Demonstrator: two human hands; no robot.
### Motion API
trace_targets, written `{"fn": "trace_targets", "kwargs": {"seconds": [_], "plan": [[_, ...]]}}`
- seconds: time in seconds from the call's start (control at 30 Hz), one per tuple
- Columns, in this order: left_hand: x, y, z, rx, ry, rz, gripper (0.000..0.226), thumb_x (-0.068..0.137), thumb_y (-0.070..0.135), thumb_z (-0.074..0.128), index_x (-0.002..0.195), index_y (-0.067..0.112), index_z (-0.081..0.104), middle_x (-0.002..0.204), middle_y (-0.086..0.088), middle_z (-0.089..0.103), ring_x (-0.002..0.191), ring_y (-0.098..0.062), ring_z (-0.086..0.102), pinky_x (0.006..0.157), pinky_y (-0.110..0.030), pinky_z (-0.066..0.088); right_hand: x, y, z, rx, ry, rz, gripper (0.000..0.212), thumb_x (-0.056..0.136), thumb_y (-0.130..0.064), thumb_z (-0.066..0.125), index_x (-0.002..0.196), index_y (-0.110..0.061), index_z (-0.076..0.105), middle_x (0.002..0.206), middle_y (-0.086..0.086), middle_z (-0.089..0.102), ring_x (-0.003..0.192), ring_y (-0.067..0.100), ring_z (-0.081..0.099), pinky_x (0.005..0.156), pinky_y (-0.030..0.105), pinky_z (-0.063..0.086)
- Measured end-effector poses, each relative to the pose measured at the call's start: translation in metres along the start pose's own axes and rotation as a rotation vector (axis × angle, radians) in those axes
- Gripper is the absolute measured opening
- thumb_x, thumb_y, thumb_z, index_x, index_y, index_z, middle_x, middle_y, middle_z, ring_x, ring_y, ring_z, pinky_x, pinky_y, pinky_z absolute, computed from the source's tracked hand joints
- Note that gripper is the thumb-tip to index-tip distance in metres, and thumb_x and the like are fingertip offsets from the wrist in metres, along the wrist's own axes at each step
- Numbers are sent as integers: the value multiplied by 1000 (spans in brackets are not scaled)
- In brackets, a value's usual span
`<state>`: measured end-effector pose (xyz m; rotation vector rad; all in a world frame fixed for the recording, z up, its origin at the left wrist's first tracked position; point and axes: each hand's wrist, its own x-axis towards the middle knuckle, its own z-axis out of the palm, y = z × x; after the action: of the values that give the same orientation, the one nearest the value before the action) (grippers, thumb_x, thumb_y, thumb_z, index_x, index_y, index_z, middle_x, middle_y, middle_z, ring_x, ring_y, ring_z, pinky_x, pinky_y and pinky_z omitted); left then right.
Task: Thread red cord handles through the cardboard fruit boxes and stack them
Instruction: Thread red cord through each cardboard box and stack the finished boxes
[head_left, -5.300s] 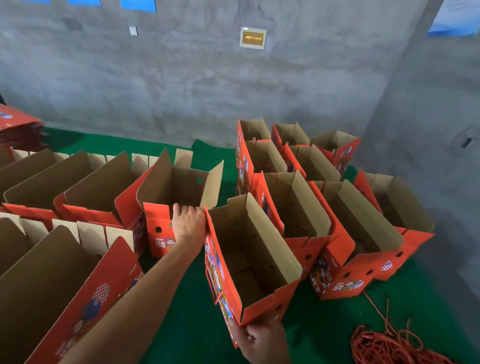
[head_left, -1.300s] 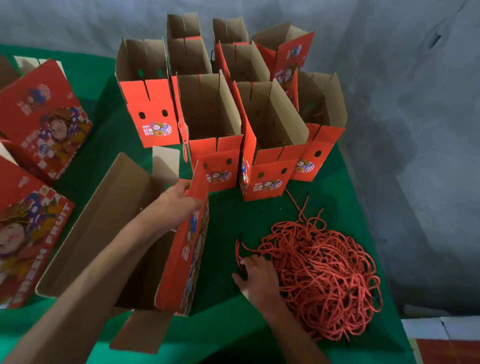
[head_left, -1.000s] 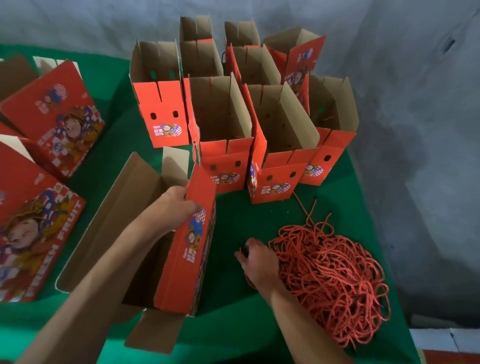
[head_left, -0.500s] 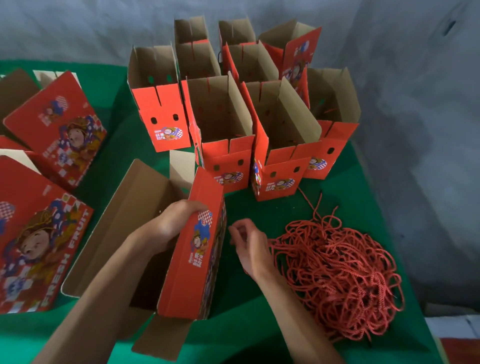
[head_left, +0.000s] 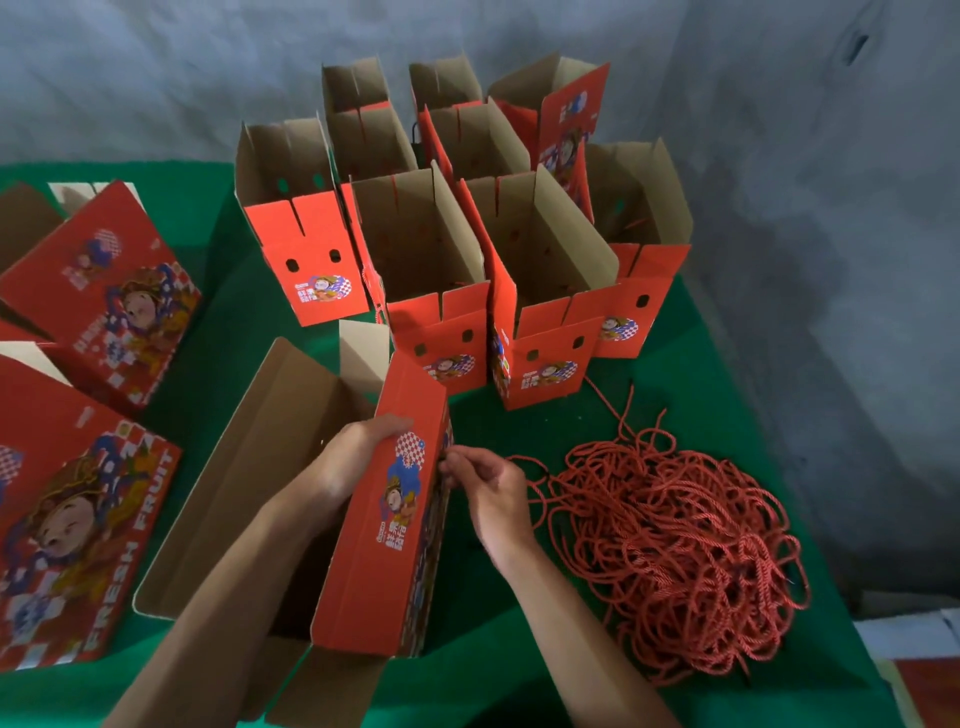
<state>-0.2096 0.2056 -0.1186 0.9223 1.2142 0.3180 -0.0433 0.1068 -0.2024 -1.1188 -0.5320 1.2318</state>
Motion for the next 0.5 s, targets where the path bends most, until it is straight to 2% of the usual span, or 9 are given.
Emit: {"fn": "trace_targets", "kwargs": {"seconds": [0.07,0.13,0.2,0.27,0.3,0.33,0.4,0.43,0.5], "plan": [[-8,4,6,-25,-13,36,83,54,56,89,120,7,72,108,-20,74,89,-32,74,90,-47,54,0,0,4,30,23,7,8,96,-6,69,99,-1,75,82,7,74,75,15,68,72,23,56],[-20,8,15,2,-33,88,78,67,69,78,121,13,72,112,-18,74,95,-32,74,89,-46,55,0,-1,7,23,33,19,9,97,-6,69,96,0,75,80,6,73,73,14,67,70,23,54],[-30,8,23,75,-60,98,79,83,83,48,122,18,72,114,-15,74,104,-32,73,93,-46,55,2,-5,6,-70,37,22,13,98,-10,68,89,-2,74,78,3,73,72,13,66,70,23,52],[-36,8,31,103,-79,68,87,92,81,24,120,14,72,114,-13,75,109,-30,71,95,-45,55,5,-11,3,-220,10,26,18,99,-17,69,89,-4,74,81,5,74,75,14,67,73,27,53],[-40,10,37,135,-74,77,80,98,72,23,118,14,73,113,-12,75,109,-29,70,94,-43,55,5,-14,1,-258,-21,30,15,100,-20,68,95,-6,73,83,6,74,77,16,68,75,29,53],[-42,12,43,203,-56,112,62,104,59,31,114,16,75,111,-10,75,107,-28,70,90,-40,58,5,-17,0,-243,-61,41,11,100,-21,68,104,-11,70,83,7,73,78,17,69,75,30,54],[-47,12,49,416,6,208,25,105,27,50,105,22,75,105,-8,76,97,-23,73,78,-32,61,4,-22,3,-214,-146,49,17,102,-24,64,119,-24,61,79,2,72,77,16,71,72,27,55],[-46,11,50,526,36,271,19,103,18,54,103,22,73,102,-7,75,92,-20,74,77,-31,62,3,-22,6,-258,-165,27,20,104,-26,61,123,-30,55,79,-1,72,78,14,72,71,25,55],[-41,7,55,741,79,387,14,100,12,60,103,18,72,100,-5,75,89,-18,73,83,-35,60,5,-18,10,-430,-181,-68,21,108,-32,51,128,-35,44,85,-8,74,83,9,73,72,25,53]]}}
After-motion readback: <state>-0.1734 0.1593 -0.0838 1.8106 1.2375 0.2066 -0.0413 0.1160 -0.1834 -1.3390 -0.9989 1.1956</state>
